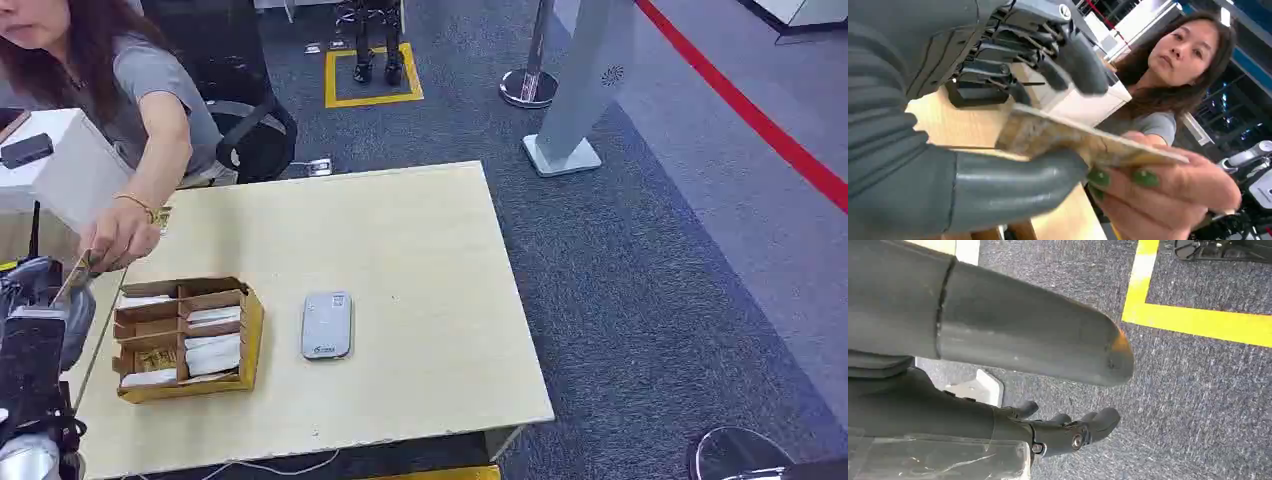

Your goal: Pass the card to the sensor for recognition and then transmit it.

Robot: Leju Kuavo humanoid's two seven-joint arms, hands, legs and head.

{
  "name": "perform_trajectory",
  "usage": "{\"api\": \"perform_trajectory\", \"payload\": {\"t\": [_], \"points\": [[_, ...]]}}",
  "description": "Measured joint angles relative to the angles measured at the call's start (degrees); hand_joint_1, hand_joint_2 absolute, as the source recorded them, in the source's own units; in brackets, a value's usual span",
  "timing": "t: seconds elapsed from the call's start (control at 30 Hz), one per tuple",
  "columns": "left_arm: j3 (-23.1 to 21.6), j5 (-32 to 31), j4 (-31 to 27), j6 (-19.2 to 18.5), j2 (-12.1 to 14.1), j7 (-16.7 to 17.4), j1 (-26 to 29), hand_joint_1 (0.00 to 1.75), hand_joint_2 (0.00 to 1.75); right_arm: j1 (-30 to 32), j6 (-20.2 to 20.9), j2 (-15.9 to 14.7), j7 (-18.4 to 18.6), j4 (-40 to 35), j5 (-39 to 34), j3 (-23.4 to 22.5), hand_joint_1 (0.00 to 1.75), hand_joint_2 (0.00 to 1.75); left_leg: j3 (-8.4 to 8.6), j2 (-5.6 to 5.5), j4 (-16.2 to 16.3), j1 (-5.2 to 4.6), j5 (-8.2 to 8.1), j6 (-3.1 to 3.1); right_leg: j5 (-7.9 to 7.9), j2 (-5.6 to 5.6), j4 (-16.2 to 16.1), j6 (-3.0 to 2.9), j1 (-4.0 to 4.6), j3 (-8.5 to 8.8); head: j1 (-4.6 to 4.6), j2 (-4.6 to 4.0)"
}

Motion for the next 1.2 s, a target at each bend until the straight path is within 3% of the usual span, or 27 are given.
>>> {"api": "perform_trajectory", "payload": {"t": [0.53,0.87,1.0,1.2], "points": [[0.2,-1.7,0.0,1.1,-1.9,1.3,-0.9,1.75,1.75,0.0,-0.3,-0.2,0.0,0.0,-0.2,0.0,0.00,0.00,0.00,-0.01,0.0,0.00,0.00,0.00,0.00,-0.01,0.0,0.00,0.00,0.01,0.00,0.00],[0.2,-7.5,0.0,2.1,-2.7,1.7,-1.4,1.75,1.75,0.0,-0.5,-0.2,0.0,0.0,-0.2,0.0,0.00,0.00,0.01,-0.01,0.0,0.00,0.00,0.00,0.00,-0.01,0.0,0.00,0.00,0.00,0.00,0.02],[-0.8,-11.9,0.0,3.1,-3.0,1.4,-1.4,1.75,1.75,0.0,-0.6,-0.2,0.0,0.0,-0.3,0.0,0.00,0.00,0.01,-0.01,0.0,-0.01,0.00,0.00,0.00,-0.01,0.0,0.00,0.00,0.00,0.00,0.02],[-5.2,-25.2,0.0,6.2,-3.2,1.4,-1.7,1.75,1.75,0.0,-0.9,-0.2,0.0,0.0,-0.3,0.0,0.00,0.00,0.01,-0.01,0.0,-0.02,0.00,0.00,0.01,-0.01,0.0,0.01,-0.01,0.00,0.00,0.02]]}}
